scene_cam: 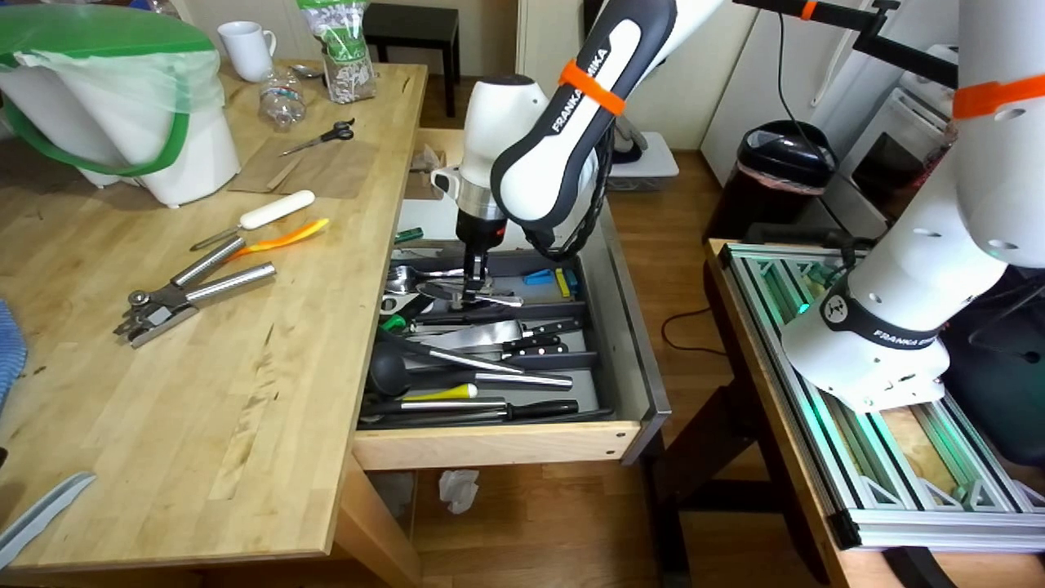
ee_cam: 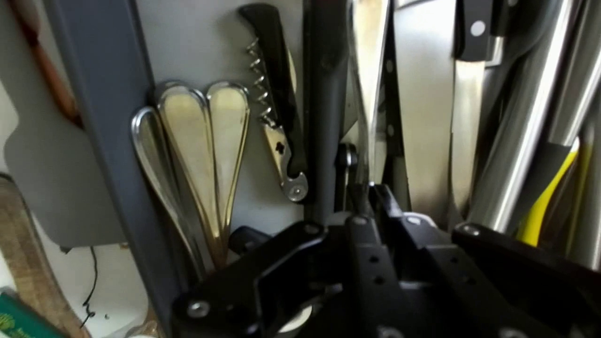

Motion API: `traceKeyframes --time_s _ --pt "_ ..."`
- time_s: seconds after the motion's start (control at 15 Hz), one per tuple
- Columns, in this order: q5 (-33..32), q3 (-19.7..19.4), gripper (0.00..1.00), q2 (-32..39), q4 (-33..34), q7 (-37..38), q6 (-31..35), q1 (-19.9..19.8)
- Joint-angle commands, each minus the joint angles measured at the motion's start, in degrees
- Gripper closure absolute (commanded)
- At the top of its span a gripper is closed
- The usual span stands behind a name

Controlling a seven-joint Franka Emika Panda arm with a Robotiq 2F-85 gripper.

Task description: Remove the silver spoon from the drawer and put it on the counter

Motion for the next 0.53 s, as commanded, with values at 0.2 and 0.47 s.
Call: traceKeyframes --time_s 0.2,0.47 --pt "14.58 6.58 0.98 -11.06 -0.01 -15.25 -20.25 -6.47" --pt "20.64 0.55 0.98 -15.36 3.07 -19.66 -35.14 -1.72"
